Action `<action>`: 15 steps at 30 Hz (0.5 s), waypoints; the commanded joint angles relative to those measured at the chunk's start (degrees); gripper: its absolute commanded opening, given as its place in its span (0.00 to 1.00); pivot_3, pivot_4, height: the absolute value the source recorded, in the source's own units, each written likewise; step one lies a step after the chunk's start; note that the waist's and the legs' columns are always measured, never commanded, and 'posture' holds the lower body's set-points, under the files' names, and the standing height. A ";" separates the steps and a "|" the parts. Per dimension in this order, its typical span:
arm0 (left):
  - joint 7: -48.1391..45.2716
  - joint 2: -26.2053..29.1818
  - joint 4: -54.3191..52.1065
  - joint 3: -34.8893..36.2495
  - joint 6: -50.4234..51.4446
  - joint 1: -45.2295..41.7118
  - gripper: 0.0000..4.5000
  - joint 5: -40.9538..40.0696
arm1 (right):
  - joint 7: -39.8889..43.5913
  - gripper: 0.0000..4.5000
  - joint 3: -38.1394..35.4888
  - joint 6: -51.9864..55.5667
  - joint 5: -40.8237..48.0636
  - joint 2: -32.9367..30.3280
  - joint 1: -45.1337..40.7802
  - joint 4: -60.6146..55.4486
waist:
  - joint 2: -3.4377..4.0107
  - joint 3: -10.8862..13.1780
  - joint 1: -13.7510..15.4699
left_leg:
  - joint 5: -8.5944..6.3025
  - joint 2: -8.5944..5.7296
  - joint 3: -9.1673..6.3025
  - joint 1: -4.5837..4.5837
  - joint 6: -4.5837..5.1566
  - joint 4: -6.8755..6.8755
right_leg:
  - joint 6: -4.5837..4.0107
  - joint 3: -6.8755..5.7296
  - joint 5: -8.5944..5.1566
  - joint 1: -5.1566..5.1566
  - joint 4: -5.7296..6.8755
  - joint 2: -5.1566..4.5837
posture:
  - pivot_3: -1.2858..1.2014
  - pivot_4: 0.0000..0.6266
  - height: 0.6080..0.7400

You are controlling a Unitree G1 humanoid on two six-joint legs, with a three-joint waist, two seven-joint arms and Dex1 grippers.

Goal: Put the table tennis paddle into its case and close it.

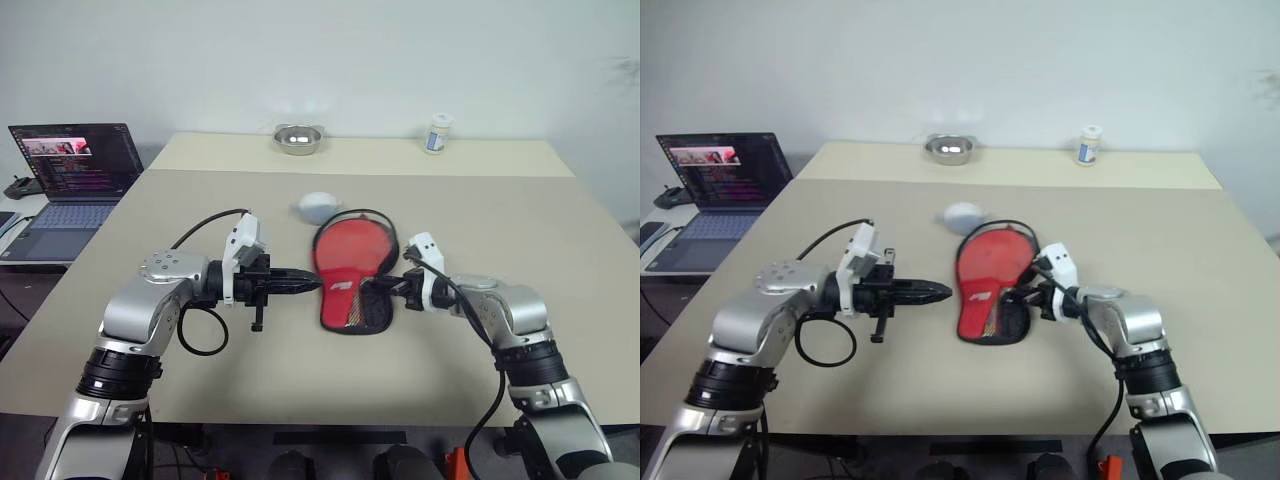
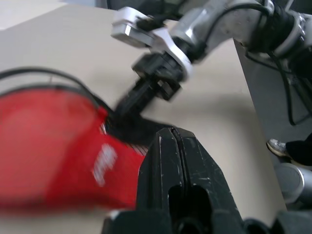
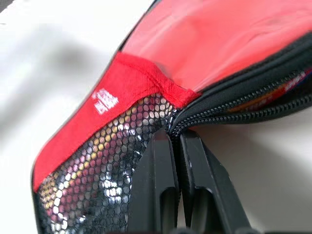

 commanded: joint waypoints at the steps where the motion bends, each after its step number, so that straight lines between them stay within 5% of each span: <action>1: -1.22 -0.06 -3.46 -1.52 -0.66 0.42 0.00 -0.67 | -2.27 0.00 -0.71 3.29 2.15 0.21 4.13 -8.00 | 0.00 0.00 0.17 | 0.00 -0.03 0.00 -0.02 0.00 0.01 | 0.00 0.00 0.00 0.00 -0.02 -0.03 | 0.52 0.24 1.00; 8: -3.30 1.67 -5.58 -3.18 -1.03 4.08 0.00 -0.41 | -7.29 0.00 -7.69 13.34 7.02 -1.60 17.31 -25.49 | 0.00 0.00 0.48 | 0.00 -0.06 -0.04 -0.13 0.00 -0.11 | 0.01 -0.06 -0.01 -0.03 -0.24 -0.06 | 0.52 0.24 1.00; 15: -3.92 1.09 -4.31 -4.10 -1.86 3.84 0.00 -0.22 | -13.29 0.00 -14.80 23.94 11.79 4.11 25.96 -39.78 | 0.00 0.00 1.29 | 0.02 -0.05 -0.11 -0.11 -0.03 -0.11 | 0.01 -0.11 -0.03 -0.04 -0.19 -0.03 | 0.52 0.24 1.00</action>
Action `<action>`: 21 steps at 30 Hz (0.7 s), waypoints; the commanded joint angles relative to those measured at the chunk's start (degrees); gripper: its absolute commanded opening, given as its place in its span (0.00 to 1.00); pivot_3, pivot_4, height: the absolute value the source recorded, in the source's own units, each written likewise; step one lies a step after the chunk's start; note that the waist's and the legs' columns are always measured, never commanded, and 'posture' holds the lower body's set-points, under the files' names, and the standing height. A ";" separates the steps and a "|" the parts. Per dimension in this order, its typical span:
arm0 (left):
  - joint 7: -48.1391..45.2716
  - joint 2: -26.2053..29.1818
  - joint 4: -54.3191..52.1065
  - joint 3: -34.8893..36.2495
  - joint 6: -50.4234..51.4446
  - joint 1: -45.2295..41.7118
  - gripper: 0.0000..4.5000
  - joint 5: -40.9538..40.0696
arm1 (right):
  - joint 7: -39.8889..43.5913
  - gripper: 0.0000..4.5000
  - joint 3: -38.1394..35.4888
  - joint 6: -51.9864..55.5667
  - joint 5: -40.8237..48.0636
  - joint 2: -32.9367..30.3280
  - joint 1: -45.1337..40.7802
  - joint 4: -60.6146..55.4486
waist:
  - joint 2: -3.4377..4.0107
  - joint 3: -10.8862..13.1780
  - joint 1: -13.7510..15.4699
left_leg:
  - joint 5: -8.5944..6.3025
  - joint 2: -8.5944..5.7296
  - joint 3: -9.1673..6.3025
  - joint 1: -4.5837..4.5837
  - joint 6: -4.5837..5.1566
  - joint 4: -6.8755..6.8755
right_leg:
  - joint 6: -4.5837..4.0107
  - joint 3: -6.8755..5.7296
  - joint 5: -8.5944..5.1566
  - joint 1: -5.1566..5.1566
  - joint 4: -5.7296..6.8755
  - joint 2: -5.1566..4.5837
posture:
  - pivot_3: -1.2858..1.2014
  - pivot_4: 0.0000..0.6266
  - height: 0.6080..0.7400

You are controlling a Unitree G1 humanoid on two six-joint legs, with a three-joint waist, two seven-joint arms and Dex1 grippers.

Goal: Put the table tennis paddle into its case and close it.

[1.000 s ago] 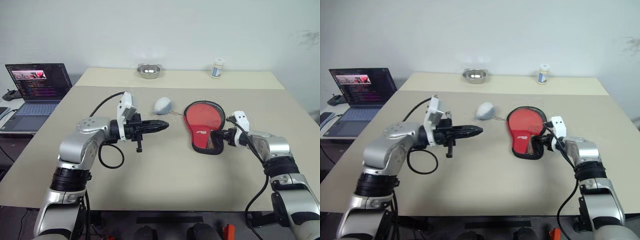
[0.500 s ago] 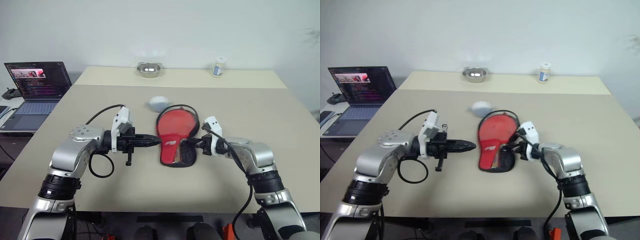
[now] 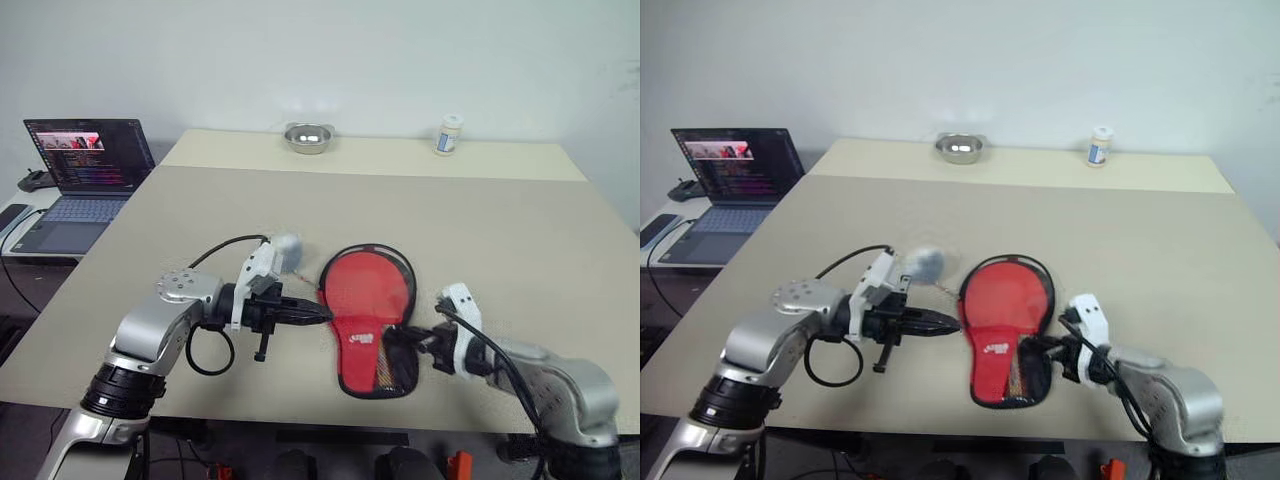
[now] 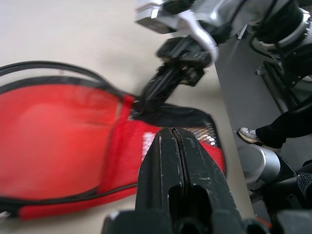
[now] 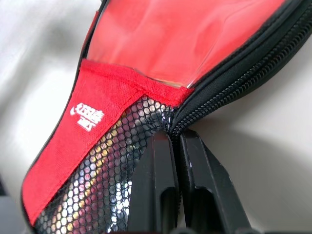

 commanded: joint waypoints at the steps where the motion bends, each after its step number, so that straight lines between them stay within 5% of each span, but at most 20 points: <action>1: -0.90 -0.10 -0.46 -0.02 -1.48 -0.97 0.00 -0.15 | -2.28 0.00 -1.53 3.24 2.37 2.24 0.74 -5.24 | 0.00 0.00 -0.05 | 0.01 0.00 0.01 0.02 -0.01 0.00 | 0.00 0.01 0.00 0.00 0.00 0.01 | 0.52 0.24 1.00; 21: -1.60 -0.77 1.71 -0.80 -3.97 -1.18 0.00 1.20 | -3.16 0.00 -2.74 5.81 5.46 -0.35 2.12 -5.66 | 0.00 0.00 0.04 | 0.06 0.00 -0.01 0.02 0.00 -0.03 | 0.19 0.00 -0.12 0.01 -0.05 0.05 | 0.52 0.24 1.00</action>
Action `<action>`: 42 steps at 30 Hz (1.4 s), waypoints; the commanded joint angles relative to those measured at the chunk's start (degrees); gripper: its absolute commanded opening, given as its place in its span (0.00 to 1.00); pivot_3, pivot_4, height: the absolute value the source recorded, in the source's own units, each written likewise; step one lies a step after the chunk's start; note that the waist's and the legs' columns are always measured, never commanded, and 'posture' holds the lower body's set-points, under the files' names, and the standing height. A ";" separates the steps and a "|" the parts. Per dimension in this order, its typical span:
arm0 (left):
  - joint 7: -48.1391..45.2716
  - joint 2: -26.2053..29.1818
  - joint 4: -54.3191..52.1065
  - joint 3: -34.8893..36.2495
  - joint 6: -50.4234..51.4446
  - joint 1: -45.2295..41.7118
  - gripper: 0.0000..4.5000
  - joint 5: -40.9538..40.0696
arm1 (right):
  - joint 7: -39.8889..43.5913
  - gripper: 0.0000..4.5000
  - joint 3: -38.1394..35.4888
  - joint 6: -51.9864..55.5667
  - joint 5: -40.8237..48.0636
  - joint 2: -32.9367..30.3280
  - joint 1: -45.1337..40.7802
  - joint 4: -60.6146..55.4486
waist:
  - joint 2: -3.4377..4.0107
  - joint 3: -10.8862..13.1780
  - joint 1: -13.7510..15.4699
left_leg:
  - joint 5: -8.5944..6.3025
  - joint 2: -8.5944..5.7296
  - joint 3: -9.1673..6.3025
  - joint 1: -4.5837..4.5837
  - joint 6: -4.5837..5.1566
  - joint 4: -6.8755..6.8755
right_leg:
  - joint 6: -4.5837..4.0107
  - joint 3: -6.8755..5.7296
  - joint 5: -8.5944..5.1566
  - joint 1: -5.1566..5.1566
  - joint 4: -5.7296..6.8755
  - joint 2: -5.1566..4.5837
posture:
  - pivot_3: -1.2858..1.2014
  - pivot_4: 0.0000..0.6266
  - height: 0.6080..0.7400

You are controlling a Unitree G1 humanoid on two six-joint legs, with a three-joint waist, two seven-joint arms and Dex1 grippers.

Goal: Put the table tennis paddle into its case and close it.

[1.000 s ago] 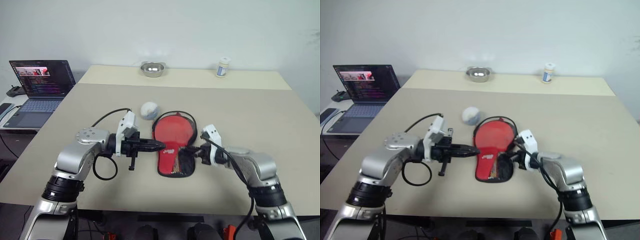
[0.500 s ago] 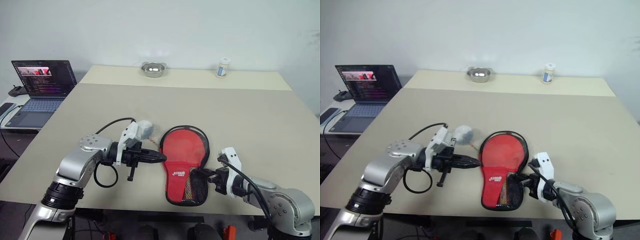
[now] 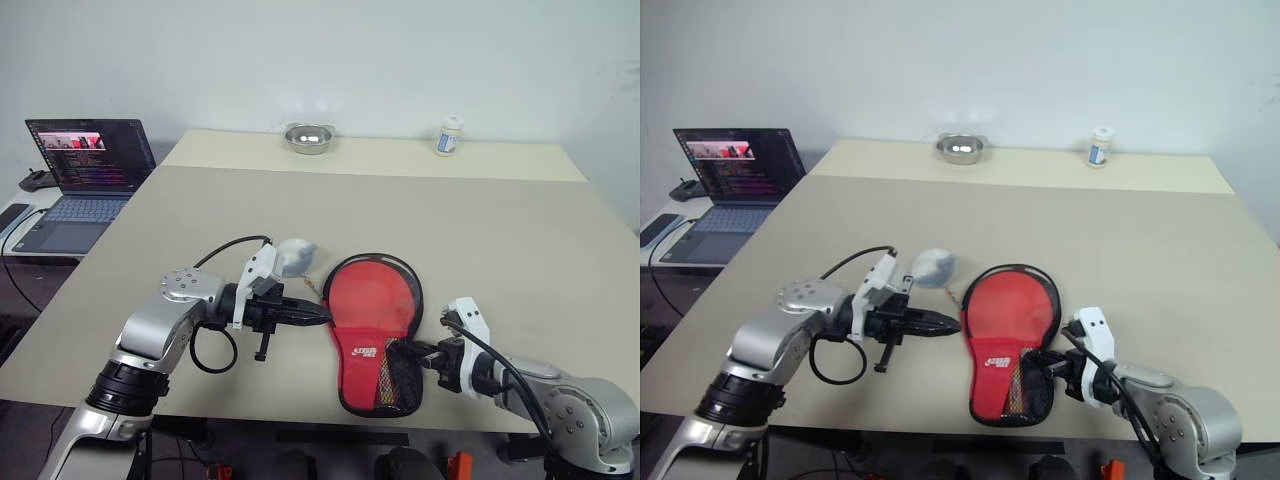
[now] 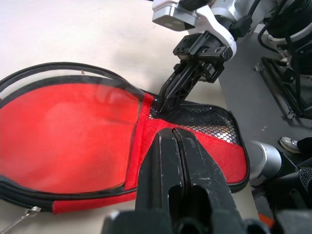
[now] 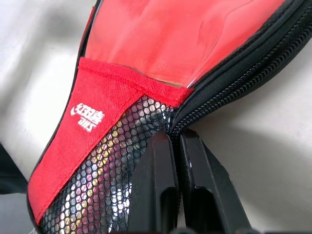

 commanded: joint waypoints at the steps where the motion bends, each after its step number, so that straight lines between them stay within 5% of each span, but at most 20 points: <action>1: -0.35 -0.30 -0.59 0.14 -1.29 -0.52 0.00 -0.02 | 0.17 0.00 -0.02 0.72 1.68 -0.42 0.81 -2.34 | 0.00 0.00 0.01 | 0.00 0.00 0.00 0.00 0.00 0.00 | 0.00 0.00 0.00 0.00 0.00 0.00 | 0.52 0.24 1.00; 15: -0.50 -1.41 0.53 -0.55 -1.98 -1.42 0.00 0.70 | -0.82 0.00 1.35 -0.66 1.98 -1.43 2.02 -2.25 | 0.00 0.00 0.04 | 0.00 0.00 -0.01 0.00 0.00 -0.02 | 0.05 -0.01 -0.03 0.00 -0.02 0.00 | 0.52 0.24 1.00; 20: -0.74 -1.51 1.01 -0.64 -2.31 -1.72 0.00 0.90 | 0.95 0.33 0.04 -0.14 3.37 -5.99 2.73 -3.61 | 0.00 0.00 0.05 | 0.00 0.00 0.00 -0.01 0.00 -0.02 | 0.06 0.00 -0.03 0.00 -0.02 0.00 | 0.52 0.24 1.00; 28: 1.75 -2.56 1.21 0.33 -0.93 -1.58 0.00 0.54 | 13.09 0.96 4.39 -11.72 4.55 -26.49 0.54 -7.96 | -0.02 0.01 0.04 | 0.00 0.00 -0.02 0.00 0.01 0.00 | 0.10 -0.04 -0.06 0.03 -0.07 0.02 | 0.52 0.24 1.00; 32: 3.55 -2.38 1.67 0.74 -0.14 -1.49 0.00 0.87 | 15.18 0.99 3.24 -16.77 8.24 -24.29 -10.50 -4.44 | -0.08 0.04 -0.40 | 0.02 0.09 -0.02 0.06 0.03 0.03 | 0.11 0.04 -0.05 0.04 -0.06 0.18 | 0.52 0.24 1.00; 34: 4.89 -2.38 2.02 1.00 0.10 -1.42 0.00 1.17 | 13.64 0.99 8.75 -20.83 4.35 -21.43 -14.70 0.13 | -0.09 0.04 -0.19 | 0.04 0.15 -0.13 0.13 0.05 0.03 | 0.11 0.00 -0.05 0.09 -0.03 0.27 | 0.52 0.24 1.00; 42: 11.11 -2.91 4.94 2.69 -4.25 -1.44 0.00 5.07 | 11.35 0.99 22.44 -37.34 -8.99 -12.04 -17.51 18.27 | -0.11 0.03 0.08 | 0.05 0.07 -0.08 -0.04 0.04 0.00 | -0.20 -0.02 0.12 0.00 -0.05 0.14 | 0.52 0.24 1.00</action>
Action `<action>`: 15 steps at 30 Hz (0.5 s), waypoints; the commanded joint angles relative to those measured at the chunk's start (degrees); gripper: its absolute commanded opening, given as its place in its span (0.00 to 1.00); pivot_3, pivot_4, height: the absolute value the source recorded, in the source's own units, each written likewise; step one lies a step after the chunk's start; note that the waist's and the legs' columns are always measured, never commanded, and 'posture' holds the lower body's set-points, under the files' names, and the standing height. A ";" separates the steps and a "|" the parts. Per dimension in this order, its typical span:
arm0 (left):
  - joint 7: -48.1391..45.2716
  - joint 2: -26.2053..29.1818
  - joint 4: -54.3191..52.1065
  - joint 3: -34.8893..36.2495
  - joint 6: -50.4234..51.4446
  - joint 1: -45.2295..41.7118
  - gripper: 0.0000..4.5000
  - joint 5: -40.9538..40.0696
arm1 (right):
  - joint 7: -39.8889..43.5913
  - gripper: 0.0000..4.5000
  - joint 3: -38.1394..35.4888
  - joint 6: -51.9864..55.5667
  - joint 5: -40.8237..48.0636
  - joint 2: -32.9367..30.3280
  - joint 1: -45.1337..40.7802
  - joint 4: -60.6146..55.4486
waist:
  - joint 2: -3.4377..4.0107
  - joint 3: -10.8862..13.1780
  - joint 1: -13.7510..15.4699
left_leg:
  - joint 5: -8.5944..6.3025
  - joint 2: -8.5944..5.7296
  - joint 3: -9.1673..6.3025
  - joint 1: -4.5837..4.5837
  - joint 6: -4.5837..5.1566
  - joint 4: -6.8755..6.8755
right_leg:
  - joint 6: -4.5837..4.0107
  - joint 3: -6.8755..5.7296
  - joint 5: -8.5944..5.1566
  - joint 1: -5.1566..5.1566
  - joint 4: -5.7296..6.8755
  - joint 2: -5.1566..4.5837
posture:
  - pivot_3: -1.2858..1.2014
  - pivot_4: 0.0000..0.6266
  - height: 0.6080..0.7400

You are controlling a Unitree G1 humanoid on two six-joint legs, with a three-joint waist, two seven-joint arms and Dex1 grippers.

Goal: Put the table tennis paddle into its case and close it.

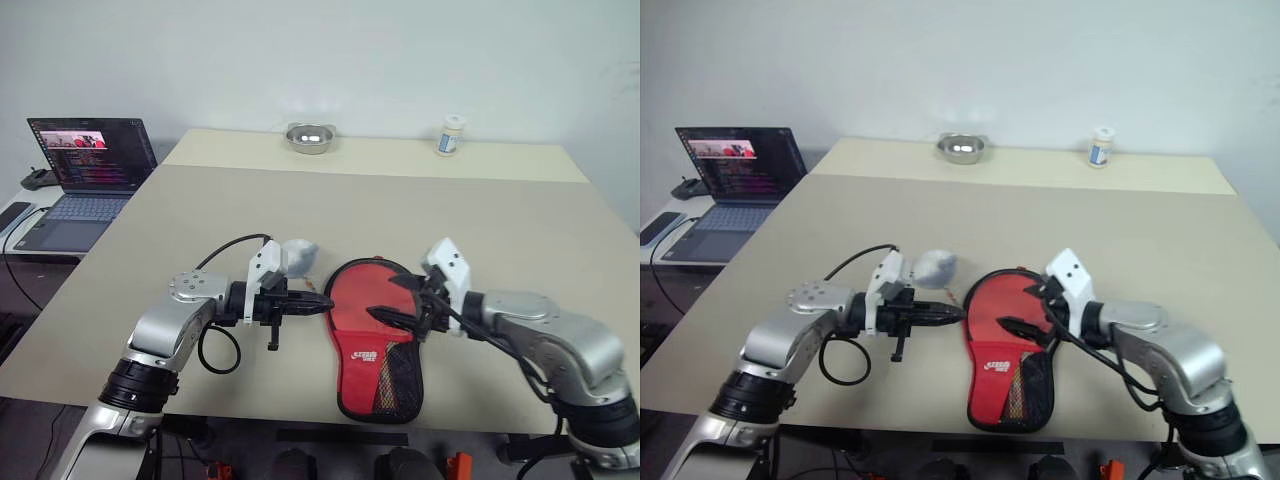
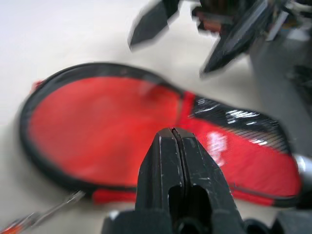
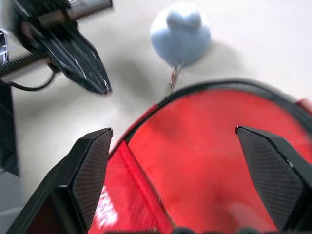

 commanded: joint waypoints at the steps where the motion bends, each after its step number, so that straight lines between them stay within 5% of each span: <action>1: 3.93 -0.68 0.24 3.10 -2.57 -0.69 0.04 1.22 | -0.49 0.99 3.14 -8.19 -5.00 3.04 -0.80 5.77 | 0.00 0.00 0.00 | 0.00 -0.04 0.01 -0.03 0.00 0.00 | 0.00 0.00 0.00 -0.02 -0.01 -0.06 | 0.52 0.24 1.00; 3: 5.19 -1.18 0.26 4.02 -2.46 -0.52 0.13 0.77 | -0.22 1.00 4.84 -11.44 -7.45 4.37 -0.37 9.03 | 0.00 0.00 0.01 | 0.00 -0.08 0.04 -0.04 0.00 0.01 | 0.00 -0.01 0.00 -0.02 -0.01 -0.13 | 0.52 0.24 1.00; 13: 11.80 -3.55 8.23 7.59 -3.87 -8.33 0.93 2.21 | 2.46 1.00 7.62 -17.56 -12.46 7.19 0.62 18.05 | -0.01 -0.01 0.04 | 0.01 -0.06 -0.04 0.04 0.00 0.11 | -0.01 -0.10 0.01 0.01 0.21 -0.12 | 0.52 0.24 1.00; 15: 13.69 -3.28 10.93 7.27 -5.68 -9.77 0.99 4.59 | 2.61 1.00 7.85 -17.78 -13.10 7.54 0.71 18.21 | -0.01 -0.01 0.04 | 0.02 -0.05 -0.03 0.12 -0.01 0.11 | 0.00 -0.09 0.01 0.05 0.27 -0.10 | 0.52 0.24 1.00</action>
